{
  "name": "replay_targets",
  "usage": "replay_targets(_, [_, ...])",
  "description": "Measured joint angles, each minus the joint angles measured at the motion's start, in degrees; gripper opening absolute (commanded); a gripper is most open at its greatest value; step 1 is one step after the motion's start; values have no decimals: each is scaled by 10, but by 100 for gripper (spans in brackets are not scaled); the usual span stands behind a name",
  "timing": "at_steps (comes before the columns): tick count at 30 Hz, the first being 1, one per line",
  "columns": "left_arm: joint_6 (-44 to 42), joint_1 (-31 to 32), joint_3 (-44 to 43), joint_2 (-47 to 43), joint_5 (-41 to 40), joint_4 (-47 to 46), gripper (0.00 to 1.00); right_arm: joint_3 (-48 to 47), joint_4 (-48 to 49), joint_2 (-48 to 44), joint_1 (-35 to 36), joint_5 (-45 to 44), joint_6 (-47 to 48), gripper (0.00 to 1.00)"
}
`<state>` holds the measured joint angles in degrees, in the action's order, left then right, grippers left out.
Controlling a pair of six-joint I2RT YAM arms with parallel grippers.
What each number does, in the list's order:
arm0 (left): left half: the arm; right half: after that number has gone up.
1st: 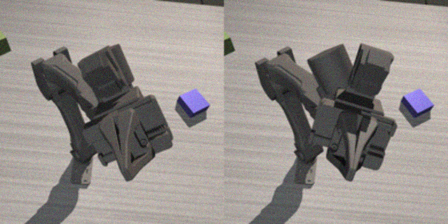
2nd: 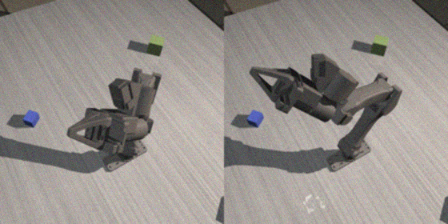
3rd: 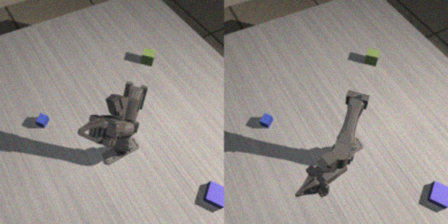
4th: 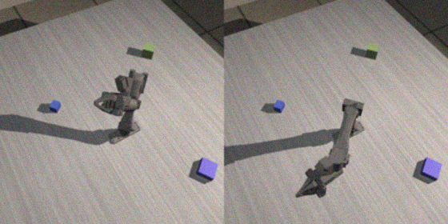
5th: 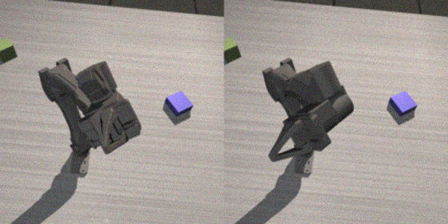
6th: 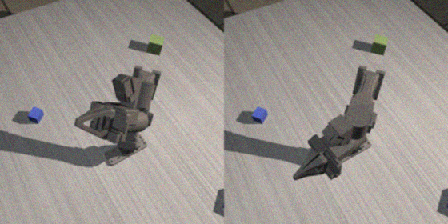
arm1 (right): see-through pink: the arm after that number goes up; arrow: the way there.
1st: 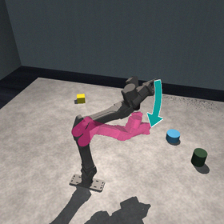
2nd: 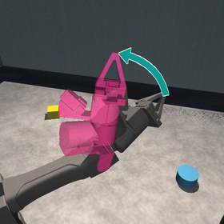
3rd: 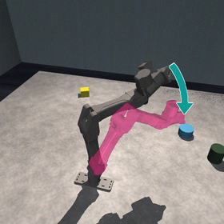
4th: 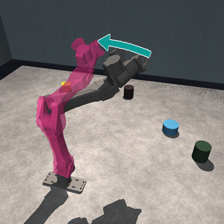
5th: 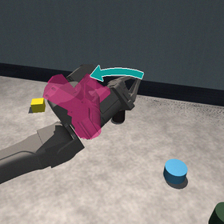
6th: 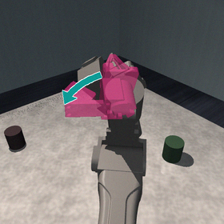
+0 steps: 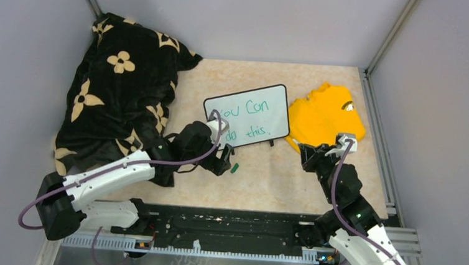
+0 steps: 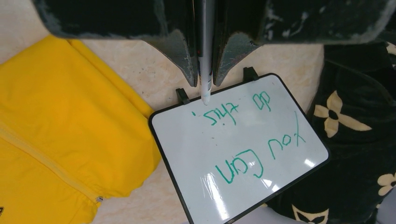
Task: Write a sentence on the whiteboard
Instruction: Close the whiteboard marker at the center of the board.
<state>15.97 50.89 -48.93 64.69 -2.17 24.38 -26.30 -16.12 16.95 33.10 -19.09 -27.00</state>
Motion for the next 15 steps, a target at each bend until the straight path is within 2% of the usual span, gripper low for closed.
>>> replay_targets(7, [1,66,-1,84,1,-7,82,0,-17,-1,0,-2,-1,0])
replay_targets(15, [0,75,-42,188,-33,-8,75,0,-34,-17,0,-1,-6,0])
